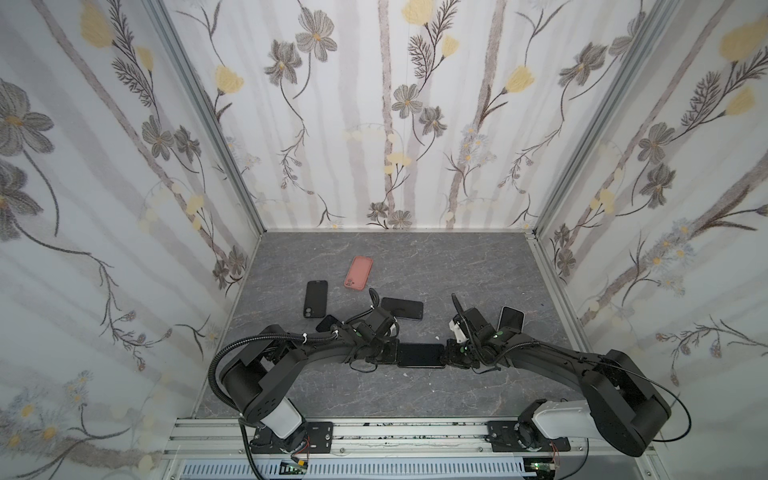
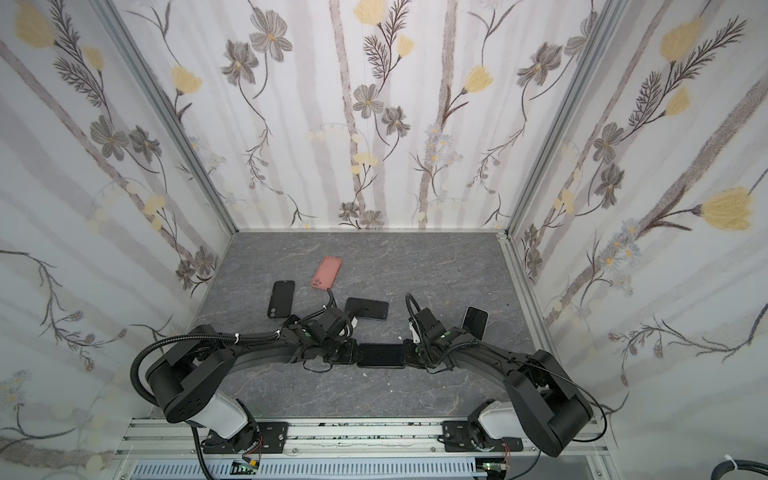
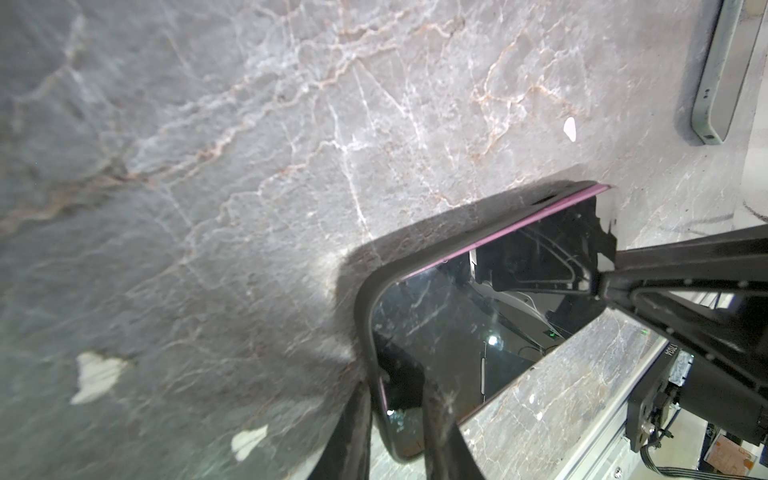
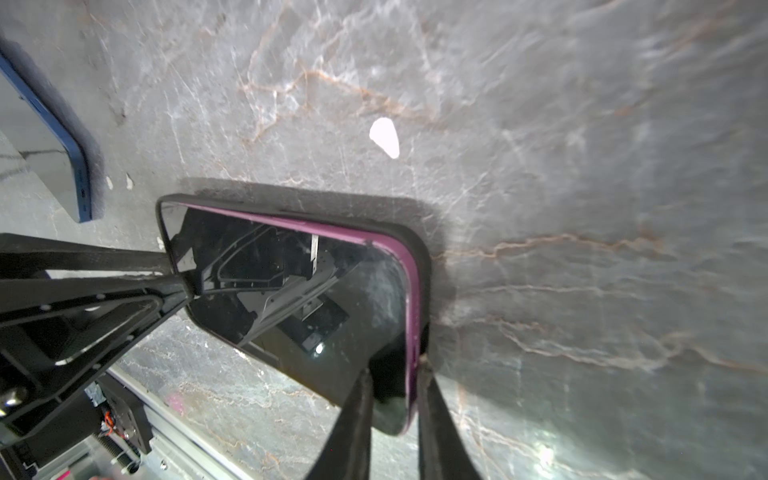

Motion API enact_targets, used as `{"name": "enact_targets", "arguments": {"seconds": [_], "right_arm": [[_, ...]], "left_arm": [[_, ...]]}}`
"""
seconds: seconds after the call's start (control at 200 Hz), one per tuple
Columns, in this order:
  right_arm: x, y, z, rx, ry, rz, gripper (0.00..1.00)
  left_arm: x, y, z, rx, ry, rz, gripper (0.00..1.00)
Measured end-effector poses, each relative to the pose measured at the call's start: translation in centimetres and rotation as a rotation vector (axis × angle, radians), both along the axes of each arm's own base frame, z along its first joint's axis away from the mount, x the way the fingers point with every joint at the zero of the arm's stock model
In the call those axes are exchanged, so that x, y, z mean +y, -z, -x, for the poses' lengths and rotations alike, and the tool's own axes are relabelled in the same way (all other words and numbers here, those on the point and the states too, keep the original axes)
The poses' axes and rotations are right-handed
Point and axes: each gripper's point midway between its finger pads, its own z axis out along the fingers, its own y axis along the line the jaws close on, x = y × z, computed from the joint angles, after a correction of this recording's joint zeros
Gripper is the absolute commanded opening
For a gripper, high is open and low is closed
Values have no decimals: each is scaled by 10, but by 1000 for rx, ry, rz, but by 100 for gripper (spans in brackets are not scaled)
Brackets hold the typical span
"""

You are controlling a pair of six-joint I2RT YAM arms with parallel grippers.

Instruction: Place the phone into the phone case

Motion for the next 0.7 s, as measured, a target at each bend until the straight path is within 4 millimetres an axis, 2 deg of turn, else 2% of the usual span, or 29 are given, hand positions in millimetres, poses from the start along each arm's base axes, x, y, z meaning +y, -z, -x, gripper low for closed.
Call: {"name": "enact_targets", "arguments": {"seconds": [0.2, 0.47, 0.699], "right_arm": [[-11, -2, 4, 7, 1, 59, 16], [-7, -1, 6, 19, -10, 38, 8], [-8, 8, 10, 47, -11, 52, 4]], "left_arm": [[1, 2, 0, -9, 1, -8, 22], [1, 1, 0, -13, 0, -9, 22], [1, 1, -1, -14, 0, -11, 22]]}}
